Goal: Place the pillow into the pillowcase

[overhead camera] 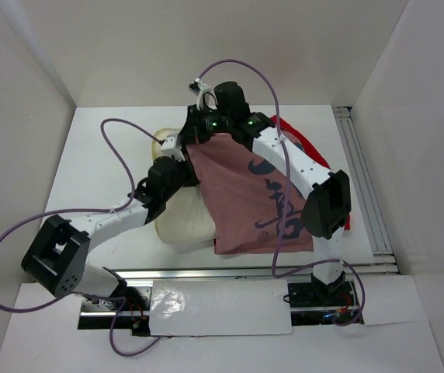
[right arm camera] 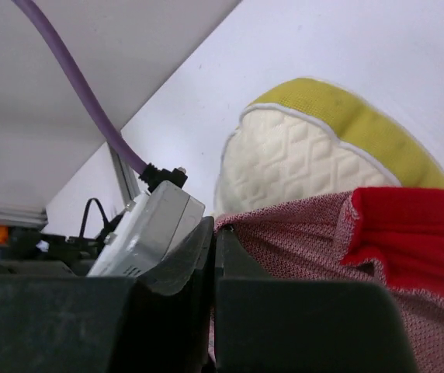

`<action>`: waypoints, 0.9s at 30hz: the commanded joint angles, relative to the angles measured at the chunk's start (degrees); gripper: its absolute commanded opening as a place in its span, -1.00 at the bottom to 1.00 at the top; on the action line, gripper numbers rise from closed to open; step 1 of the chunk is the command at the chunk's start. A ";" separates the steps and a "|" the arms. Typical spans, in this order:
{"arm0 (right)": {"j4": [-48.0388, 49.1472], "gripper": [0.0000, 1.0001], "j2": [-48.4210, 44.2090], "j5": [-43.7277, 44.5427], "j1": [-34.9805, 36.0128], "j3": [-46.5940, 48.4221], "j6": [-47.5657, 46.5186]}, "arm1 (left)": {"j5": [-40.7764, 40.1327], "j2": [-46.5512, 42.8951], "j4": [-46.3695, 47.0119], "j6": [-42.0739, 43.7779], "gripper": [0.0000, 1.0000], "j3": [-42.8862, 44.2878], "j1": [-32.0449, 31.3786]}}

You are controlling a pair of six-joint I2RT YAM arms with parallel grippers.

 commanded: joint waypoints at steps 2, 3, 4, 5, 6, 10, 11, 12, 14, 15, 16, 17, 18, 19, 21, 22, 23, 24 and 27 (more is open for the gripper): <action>9.75 -1.00 0.20 -12.16 2.23 -2.92 6.28 | -12.58 4.78 16.39 -14.19 -1.00 -2.91 -3.25; 9.75 -1.00 0.21 -10.58 2.23 -5.29 6.28 | -14.59 5.30 14.99 -17.79 -1.00 -3.52 -3.25; 11.58 -1.00 -1.18 -6.83 2.23 -8.27 6.28 | -14.61 5.92 14.01 -17.82 -1.00 -3.53 -3.77; 12.64 -1.00 -2.24 -5.05 2.23 -14.30 6.28 | -15.22 5.92 12.79 -17.82 -0.93 -3.53 -3.78; 12.65 -1.00 -3.03 -2.94 2.23 -16.28 6.28 | -16.27 5.92 6.86 -17.82 -0.71 -2.48 -3.78; 5.02 -0.15 -5.40 9.96 0.65 -16.47 2.09 | -17.08 3.38 -8.00 -13.36 0.11 2.52 -3.78; 3.35 -0.05 -6.20 11.65 0.65 -16.47 1.54 | -18.21 2.68 -11.45 -13.34 0.24 3.06 -3.78; 2.73 0.02 -7.08 13.23 -0.05 -16.47 1.54 | -18.22 0.85 -14.36 -13.34 0.29 3.06 -3.78; 3.59 0.29 -11.45 17.27 -0.67 -18.48 1.54 | -19.01 -1.01 -22.68 -14.99 0.43 3.06 -3.78; 4.29 0.37 -13.22 18.51 -0.67 -21.98 1.54 | -19.01 -1.80 -25.43 -15.01 0.50 2.54 -3.78; 4.30 0.46 -15.15 19.91 -0.67 -24.01 1.54 | -18.49 -3.46 -28.07 -15.62 0.50 2.54 -3.78; 5.17 0.54 -19.09 23.32 -0.67 -26.12 1.54 | -17.87 -4.44 -30.44 -15.62 0.54 1.93 -3.78; 5.70 0.60 -21.30 25.62 -1.19 -30.84 1.54 | -17.87 -5.32 -34.56 -15.62 0.54 1.92 -3.78; 5.71 0.60 -23.50 28.17 -1.20 -33.50 1.54 | -16.56 -6.28 -36.51 -15.62 0.54 1.40 -3.78; 5.71 0.63 -30.44 36.60 -1.20 -38.86 2.76 | -12.96 -9.88 -40.64 -15.10 0.68 -0.36 -4.30; 4.84 0.63 -32.47 38.89 -1.20 -43.85 2.77 | -9.99 -11.29 -41.27 -14.40 0.77 -1.58 -4.31; 4.31 0.63 -36.05 42.48 -1.20 -45.98 2.77 | -8.39 -12.78 -41.28 -13.87 0.80 -3.07 -4.31; 2.30 0.63 -37.48 44.17 -1.20 -47.92 3.55 | -6.55 -15.67 -41.28 -13.26 0.95 -6.57 -4.31; -2.36 0.63 -39.86 47.95 -1.73 -53.81 5.66 | -1.27 -19.55 -39.88 -13.25 1.00 -11.59 -4.83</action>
